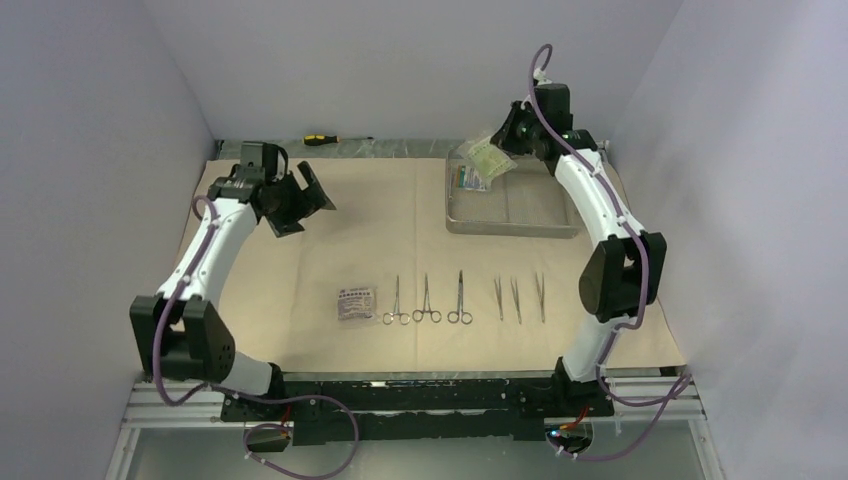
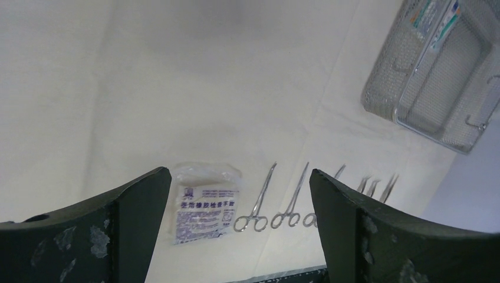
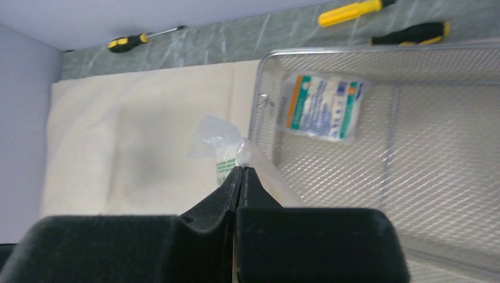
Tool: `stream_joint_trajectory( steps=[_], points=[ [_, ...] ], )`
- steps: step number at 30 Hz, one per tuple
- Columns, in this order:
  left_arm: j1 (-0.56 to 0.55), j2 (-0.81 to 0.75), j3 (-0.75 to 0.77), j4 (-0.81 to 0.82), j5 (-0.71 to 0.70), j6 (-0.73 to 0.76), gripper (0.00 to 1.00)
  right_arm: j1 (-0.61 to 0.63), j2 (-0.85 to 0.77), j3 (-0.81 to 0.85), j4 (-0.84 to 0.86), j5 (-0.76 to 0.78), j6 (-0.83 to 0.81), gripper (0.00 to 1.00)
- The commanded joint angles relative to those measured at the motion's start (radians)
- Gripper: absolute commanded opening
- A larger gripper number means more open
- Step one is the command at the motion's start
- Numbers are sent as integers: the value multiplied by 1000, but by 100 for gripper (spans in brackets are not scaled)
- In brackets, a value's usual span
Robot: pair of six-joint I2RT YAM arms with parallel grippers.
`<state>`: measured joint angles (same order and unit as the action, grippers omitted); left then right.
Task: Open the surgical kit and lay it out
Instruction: Pick up the medical item from the container, then place the medical item in the surgical kit.
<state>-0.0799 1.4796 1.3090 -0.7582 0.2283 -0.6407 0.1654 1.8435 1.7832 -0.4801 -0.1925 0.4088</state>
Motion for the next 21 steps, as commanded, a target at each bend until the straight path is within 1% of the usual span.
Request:
stream_joint_trajectory(
  steps=[1,4,7,9,11,13,16,21],
  points=[
    [-1,-159,-21,-65,-146,-28,94,80,-96,-89,107,-41,165,0],
    [-1,-268,-64,-106,-221,-51,94,184,-157,-165,137,11,273,0],
    [-1,-393,-98,-154,-300,-72,94,306,-222,-287,205,78,450,0],
    [-1,-469,-108,-179,-326,-64,95,395,-254,-357,252,120,564,0],
    [-1,-538,-106,-200,-331,-37,95,489,-261,-387,260,185,671,0],
    [-1,-595,-89,-242,-359,-21,96,574,-230,-378,228,246,777,0],
    [-1,-664,-50,-334,-420,-10,96,687,-162,-350,210,273,908,0],
    [-1,-758,17,-430,-480,14,97,793,-46,-312,236,289,1103,0]
  ],
)
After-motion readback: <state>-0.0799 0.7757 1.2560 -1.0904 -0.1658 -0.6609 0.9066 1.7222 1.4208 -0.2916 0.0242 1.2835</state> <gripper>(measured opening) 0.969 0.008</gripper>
